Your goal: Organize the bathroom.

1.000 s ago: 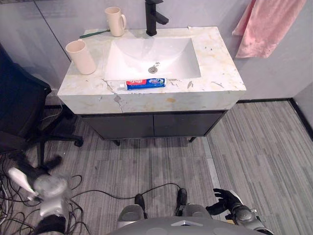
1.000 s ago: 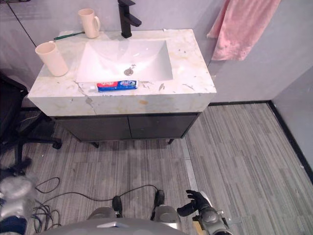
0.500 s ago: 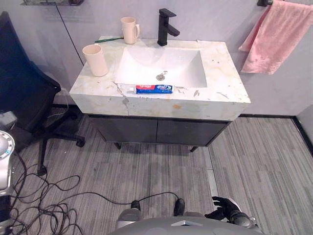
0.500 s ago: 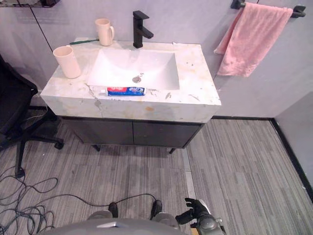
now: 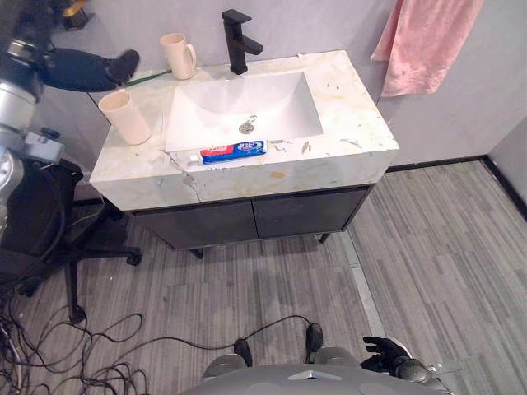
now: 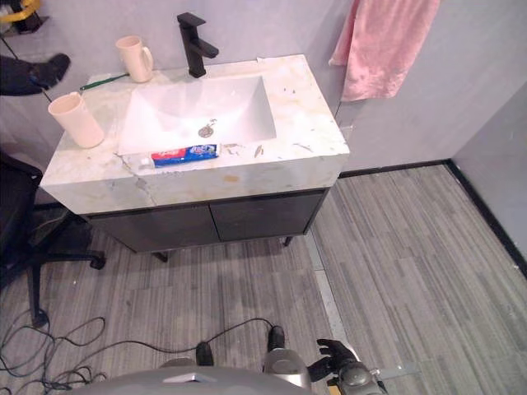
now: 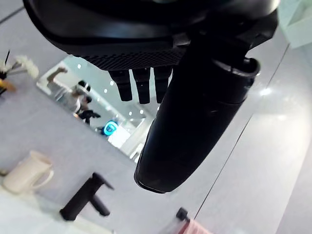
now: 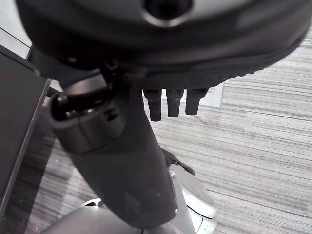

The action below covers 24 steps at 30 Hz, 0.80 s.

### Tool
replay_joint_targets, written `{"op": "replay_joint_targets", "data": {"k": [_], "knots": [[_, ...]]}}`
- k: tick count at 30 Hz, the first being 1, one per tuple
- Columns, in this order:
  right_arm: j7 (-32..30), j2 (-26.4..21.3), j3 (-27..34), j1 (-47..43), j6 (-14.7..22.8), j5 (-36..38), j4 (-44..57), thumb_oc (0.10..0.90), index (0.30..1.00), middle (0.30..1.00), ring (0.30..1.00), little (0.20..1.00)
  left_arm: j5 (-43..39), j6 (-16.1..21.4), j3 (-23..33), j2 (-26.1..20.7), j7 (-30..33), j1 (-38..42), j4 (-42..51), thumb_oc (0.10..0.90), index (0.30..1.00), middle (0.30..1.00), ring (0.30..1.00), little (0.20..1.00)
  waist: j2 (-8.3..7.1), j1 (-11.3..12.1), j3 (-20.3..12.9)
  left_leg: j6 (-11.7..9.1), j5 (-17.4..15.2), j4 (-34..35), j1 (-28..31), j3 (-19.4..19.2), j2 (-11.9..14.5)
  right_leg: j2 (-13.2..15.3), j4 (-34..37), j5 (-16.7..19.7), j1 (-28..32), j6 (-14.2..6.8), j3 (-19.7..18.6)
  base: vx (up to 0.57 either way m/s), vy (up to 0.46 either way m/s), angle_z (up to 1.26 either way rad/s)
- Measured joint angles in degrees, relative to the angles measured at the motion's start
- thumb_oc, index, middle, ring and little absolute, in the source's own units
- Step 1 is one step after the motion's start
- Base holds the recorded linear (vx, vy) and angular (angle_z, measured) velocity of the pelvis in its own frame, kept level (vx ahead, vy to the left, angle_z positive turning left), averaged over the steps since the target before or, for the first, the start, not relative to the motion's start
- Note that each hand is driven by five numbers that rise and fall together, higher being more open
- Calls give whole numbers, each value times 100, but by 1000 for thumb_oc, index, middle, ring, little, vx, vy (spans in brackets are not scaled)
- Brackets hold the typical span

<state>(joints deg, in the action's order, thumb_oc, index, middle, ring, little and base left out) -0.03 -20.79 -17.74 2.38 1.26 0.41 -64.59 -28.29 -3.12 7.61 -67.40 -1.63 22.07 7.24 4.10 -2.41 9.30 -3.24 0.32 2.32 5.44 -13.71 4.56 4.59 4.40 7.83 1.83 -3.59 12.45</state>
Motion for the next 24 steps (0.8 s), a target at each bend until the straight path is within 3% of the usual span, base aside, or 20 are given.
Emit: {"op": "replay_joint_targets", "data": {"k": [7, 10, 12, 16, 24], "knots": [[125, -126, -99, -269, -189, 1, 2, 800, 900, 900, 900, 900, -364, -1071, -1693, -191, -1236, 906, -1445, 800, 900, 900, 900, 900, 171, -207, 60, -15, 10, -10, -57, -33, 4, -1, 1, 0, -66, -6, -36, -74, 23, -2], [128, -170, -99, -358, -206, 4, 4, 800, 900, 900, 900, 900, -365, -1349, -1943, -192, -1593, 907, -1691, 800, 900, 900, 900, 900, 228, -248, 197, -14, 42, -17, -134, -30, 2, 6, -27, 35, -157, 20, -34, -114, 23, 0], [131, -177, -98, -387, -211, 9, -31, 800, 900, 900, 900, 900, -419, -1384, -2286, -188, -1736, 925, -1757, 800, 900, 900, 900, 900, 275, -259, 242, -11, 73, -16, -210, -26, 0, 9, -37, 46, -238, 31, -33, -98, 34, 1], [128, -215, -93, -469, -212, 9, -43, 800, 900, 900, 900, 900, -483, -1384, -2429, -172, -1754, 946, -1802, 800, 900, 900, 900, 900, 336, -290, 406, -12, 95, -8, -226, -41, -6, 15, -47, 53, -267, 30, -40, -55, 30, -2], [129, -472, -72, -742, -215, 47, -85, 800, 900, 900, 900, 900, -476, -1311, -2489, -69, -1582, 1236, -1866, 800, 900, 900, 900, 900, 711, -464, 727, -13, 96, -6, -265, -171, -36, 44, -136, 51, -398, 30, -175, -47, 36, -6]]}}
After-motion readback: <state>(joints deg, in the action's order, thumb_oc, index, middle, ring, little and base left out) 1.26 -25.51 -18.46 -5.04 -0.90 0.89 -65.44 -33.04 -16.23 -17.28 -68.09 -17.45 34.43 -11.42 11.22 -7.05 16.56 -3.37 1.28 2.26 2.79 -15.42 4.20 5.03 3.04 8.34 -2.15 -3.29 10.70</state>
